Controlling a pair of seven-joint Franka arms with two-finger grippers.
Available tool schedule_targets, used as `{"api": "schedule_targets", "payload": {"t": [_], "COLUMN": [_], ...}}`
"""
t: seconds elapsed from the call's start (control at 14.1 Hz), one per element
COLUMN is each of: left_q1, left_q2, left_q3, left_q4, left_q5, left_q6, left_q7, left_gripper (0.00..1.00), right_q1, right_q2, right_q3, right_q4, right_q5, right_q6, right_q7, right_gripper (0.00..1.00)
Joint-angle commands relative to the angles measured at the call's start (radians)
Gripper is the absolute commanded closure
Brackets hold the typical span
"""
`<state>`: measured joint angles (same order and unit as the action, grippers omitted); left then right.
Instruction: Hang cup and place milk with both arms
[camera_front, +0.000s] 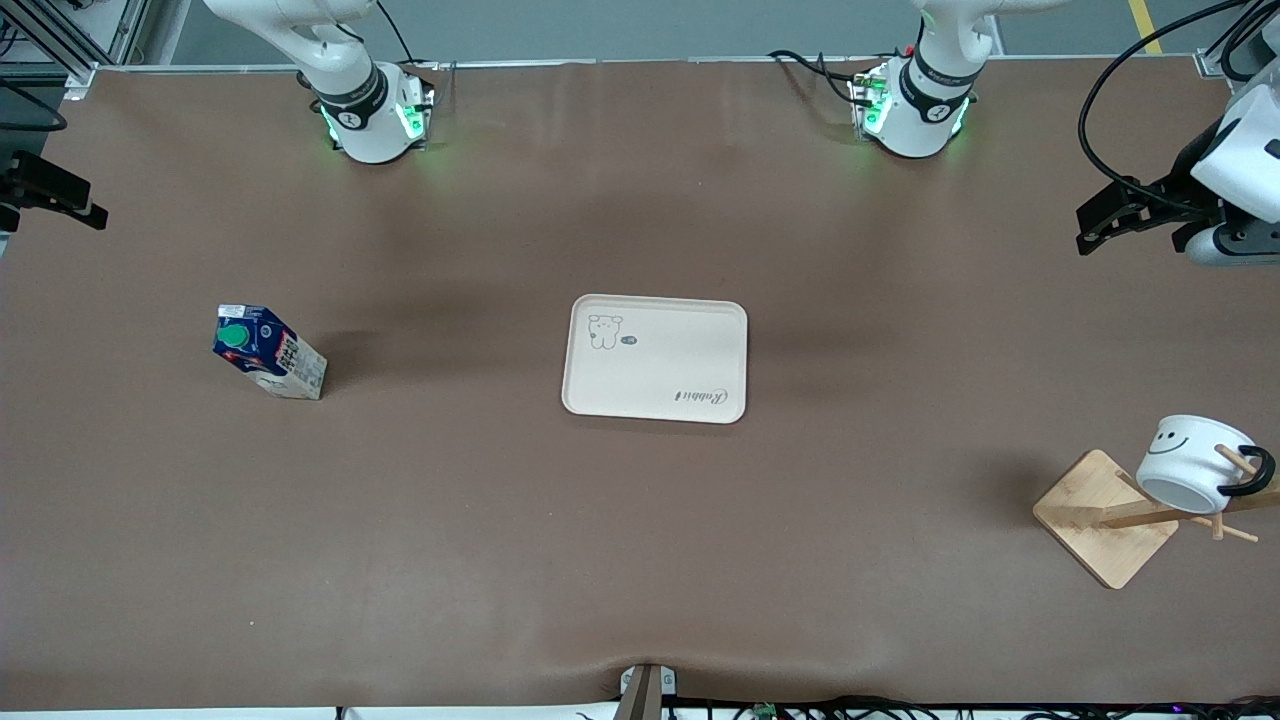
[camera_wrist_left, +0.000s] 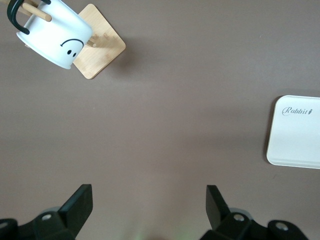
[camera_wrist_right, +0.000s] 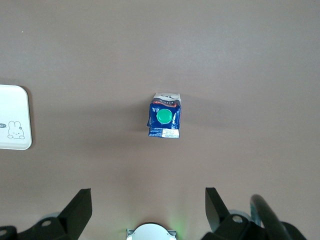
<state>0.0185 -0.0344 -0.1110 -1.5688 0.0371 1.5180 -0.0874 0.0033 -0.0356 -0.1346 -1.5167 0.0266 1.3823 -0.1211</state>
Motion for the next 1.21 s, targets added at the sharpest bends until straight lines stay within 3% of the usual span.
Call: {"api": "schedule_targets", "payload": {"t": [0.0,0.28,0.5,1.14], "left_q1": [0.001,-0.005,-0.006,0.003], "left_q2": [-0.01,-0.009,-0.012,-0.01], "left_q3": [-0.001,-0.002,-0.009,-0.033], "left_q4": [-0.005,-0.004,-0.005,0.001], "left_q5": [0.001,0.001,0.001,0.0], "left_q6": [0.001,0.001,0.001,-0.004], "left_q7": [0.012,0.011,0.011,0.011], "left_gripper": [0.0,0.0,0.0,0.0], "right_q1": [0.0,0.004,0.014,0.018], "right_q2": [-0.02,-0.012,-0.012,0.017], "right_q3": [-0.003,-0.002,0.001,0.0], "right_q4": [-0.005,0.007,0.009,0.059], "right_q5": [-0.022,-0.024,-0.024,-0.028], "right_q6": [0.003,0.012,0.011,0.008], "right_q7": [0.0,0.015,0.174,0.175], "right_gripper": [0.0,0.0,0.0,0.0]}}
